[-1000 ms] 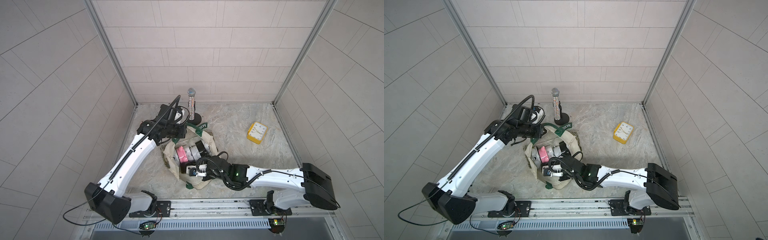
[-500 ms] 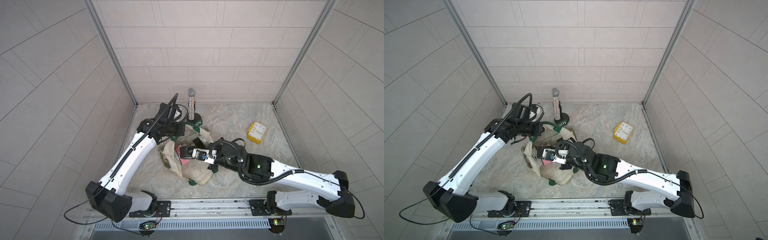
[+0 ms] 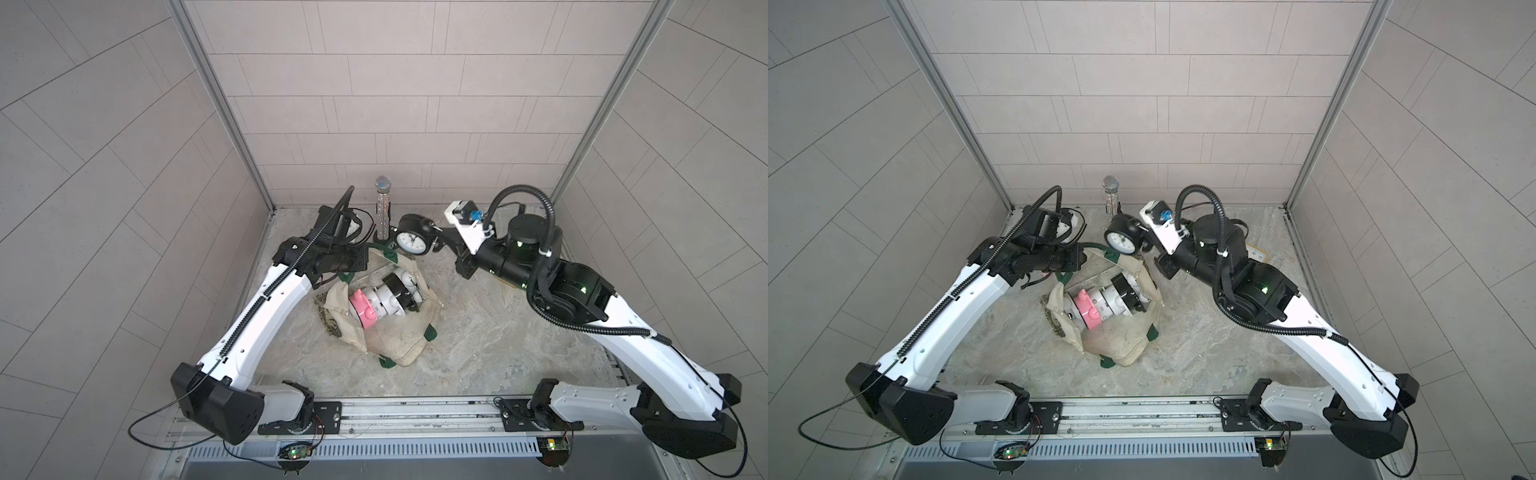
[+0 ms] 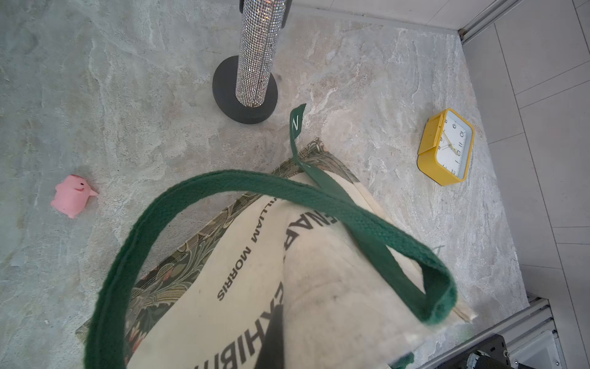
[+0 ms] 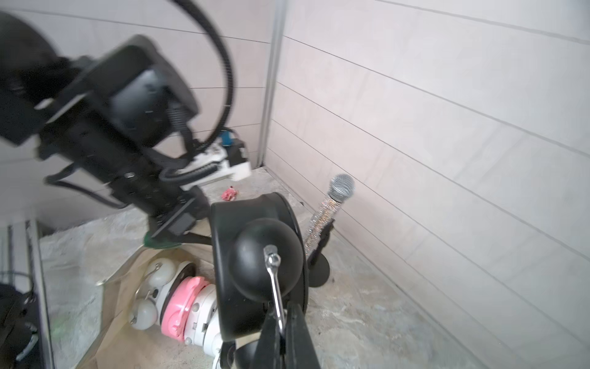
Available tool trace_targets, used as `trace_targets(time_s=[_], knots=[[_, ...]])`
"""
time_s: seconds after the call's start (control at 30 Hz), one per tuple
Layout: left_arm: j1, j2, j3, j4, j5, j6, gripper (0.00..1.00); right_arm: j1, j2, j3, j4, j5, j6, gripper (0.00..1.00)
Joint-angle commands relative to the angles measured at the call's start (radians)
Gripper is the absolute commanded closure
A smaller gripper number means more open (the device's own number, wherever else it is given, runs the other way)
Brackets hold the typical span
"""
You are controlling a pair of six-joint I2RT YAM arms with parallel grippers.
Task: Take the alarm clock out of the canvas bag
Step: Pick up the alarm from the canvas bag, then place the alarm at the center of the board.
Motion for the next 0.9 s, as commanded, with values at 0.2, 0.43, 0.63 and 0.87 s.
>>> trace_targets(time_s=[0.2,0.43,0.63,0.87], knots=[[0.010,-0.051,0.044,0.061,-0.008,-0.019,1.00,-0.401,0.085,-0.019,0.075,-0.243,0.277,1.00],[0.010,-0.066,0.033,0.059,-0.010,-0.016,1.00,-0.654,0.217,-0.137,0.209,-0.429,0.497,1.00],[0.011,-0.063,0.022,0.069,0.003,-0.024,1.00,-0.726,0.306,-0.223,0.237,-0.419,0.515,1.00],[0.011,-0.061,0.019,0.074,0.014,-0.027,1.00,-0.729,0.398,-0.244,0.255,-0.460,0.527,1.00]])
